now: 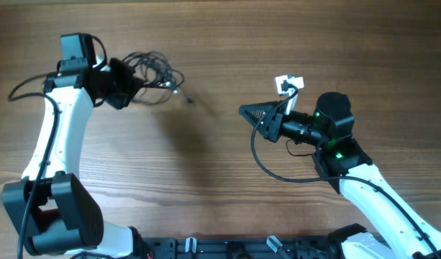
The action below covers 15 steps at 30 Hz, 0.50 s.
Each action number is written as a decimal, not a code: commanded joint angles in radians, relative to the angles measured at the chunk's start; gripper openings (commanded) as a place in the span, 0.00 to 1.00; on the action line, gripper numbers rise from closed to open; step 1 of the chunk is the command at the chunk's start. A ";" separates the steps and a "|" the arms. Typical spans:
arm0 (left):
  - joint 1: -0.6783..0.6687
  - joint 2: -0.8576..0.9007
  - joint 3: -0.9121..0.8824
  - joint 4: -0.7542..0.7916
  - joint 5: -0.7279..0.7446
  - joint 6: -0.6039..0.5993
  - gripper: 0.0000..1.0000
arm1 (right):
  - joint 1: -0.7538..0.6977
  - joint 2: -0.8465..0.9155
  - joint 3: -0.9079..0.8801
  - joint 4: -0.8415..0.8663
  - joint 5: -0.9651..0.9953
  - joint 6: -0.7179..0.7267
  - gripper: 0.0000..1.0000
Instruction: Untangle cables
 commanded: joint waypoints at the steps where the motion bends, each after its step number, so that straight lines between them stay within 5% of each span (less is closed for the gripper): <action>1: -0.062 0.000 0.014 0.012 0.403 0.502 0.04 | 0.000 0.004 0.021 -0.020 0.087 -0.077 0.23; 8: -0.175 0.000 0.014 0.042 0.473 0.584 0.04 | 0.023 0.004 0.247 -0.485 0.165 -0.354 0.44; 15: -0.259 0.000 0.014 0.048 0.315 0.484 0.04 | 0.230 0.004 0.319 -0.547 0.431 -0.464 0.50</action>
